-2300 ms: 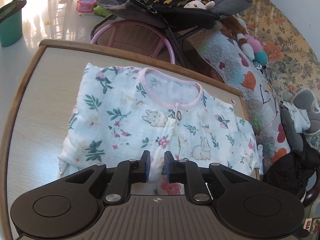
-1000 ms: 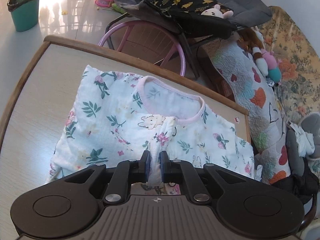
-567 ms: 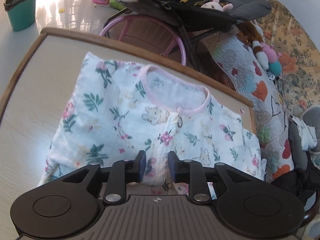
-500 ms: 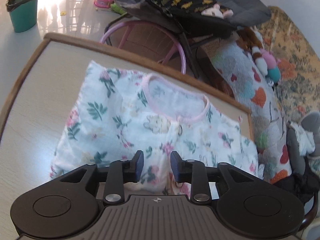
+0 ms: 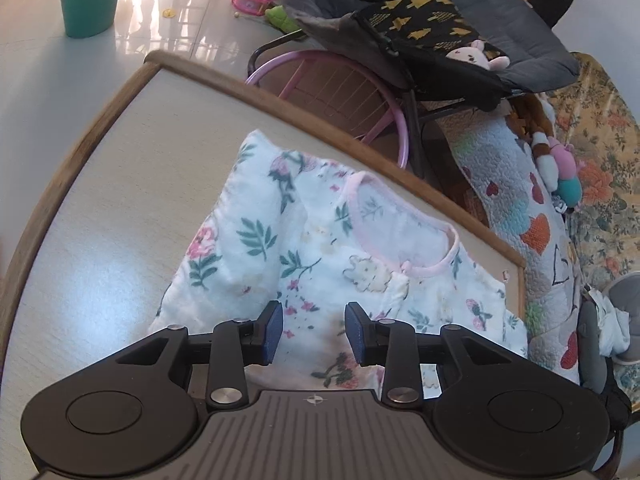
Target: Fold clothes
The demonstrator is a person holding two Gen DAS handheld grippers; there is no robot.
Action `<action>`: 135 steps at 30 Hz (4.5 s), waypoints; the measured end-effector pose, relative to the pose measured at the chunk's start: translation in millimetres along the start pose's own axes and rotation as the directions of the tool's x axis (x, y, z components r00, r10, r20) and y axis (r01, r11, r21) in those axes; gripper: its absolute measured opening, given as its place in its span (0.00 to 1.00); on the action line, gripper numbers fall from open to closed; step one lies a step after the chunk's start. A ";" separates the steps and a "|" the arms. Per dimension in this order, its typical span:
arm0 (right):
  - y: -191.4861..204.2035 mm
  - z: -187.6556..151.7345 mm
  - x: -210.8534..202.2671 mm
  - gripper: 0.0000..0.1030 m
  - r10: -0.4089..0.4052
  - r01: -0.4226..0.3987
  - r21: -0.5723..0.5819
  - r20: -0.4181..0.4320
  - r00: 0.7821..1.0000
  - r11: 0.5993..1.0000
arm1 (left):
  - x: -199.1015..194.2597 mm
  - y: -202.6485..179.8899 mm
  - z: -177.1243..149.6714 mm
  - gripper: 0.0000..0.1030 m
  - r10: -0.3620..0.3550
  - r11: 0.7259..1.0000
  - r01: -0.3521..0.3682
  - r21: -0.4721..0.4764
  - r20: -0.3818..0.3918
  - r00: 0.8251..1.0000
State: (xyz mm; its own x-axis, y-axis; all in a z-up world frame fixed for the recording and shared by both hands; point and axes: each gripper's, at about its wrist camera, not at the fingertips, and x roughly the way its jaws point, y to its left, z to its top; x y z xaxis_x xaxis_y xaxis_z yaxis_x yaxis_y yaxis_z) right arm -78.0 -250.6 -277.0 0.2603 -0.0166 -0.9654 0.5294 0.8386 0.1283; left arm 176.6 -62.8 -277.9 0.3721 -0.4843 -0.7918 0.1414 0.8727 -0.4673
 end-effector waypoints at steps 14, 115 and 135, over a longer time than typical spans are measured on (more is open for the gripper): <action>-3.7 1.4 0.8 0.26 -0.003 0.003 0.008 -0.004 1.000 1.000 | 4.0 17.6 21.5 0.38 0.080 0.995 -0.077 -0.071 0.049 0.996; 34.6 111.6 30.2 0.02 0.097 -0.078 -0.252 0.064 0.993 0.965 | -106.0 26.2 -150.4 0.58 0.172 0.984 -0.164 0.070 -0.126 0.977; 9.1 142.2 -14.0 0.05 0.102 -0.080 -0.137 0.161 0.982 0.987 | -107.2 23.8 -146.0 0.58 0.155 0.987 -0.149 0.057 -0.121 0.980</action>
State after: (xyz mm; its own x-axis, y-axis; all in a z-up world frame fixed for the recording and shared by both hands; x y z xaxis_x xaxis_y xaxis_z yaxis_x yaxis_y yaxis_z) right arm 38.0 -320.2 -230.0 0.4399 -0.0186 -0.8979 0.3915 0.9037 0.1731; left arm 6.2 0.9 -261.5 0.2757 -0.3468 -0.8965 0.1366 0.9373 -0.3206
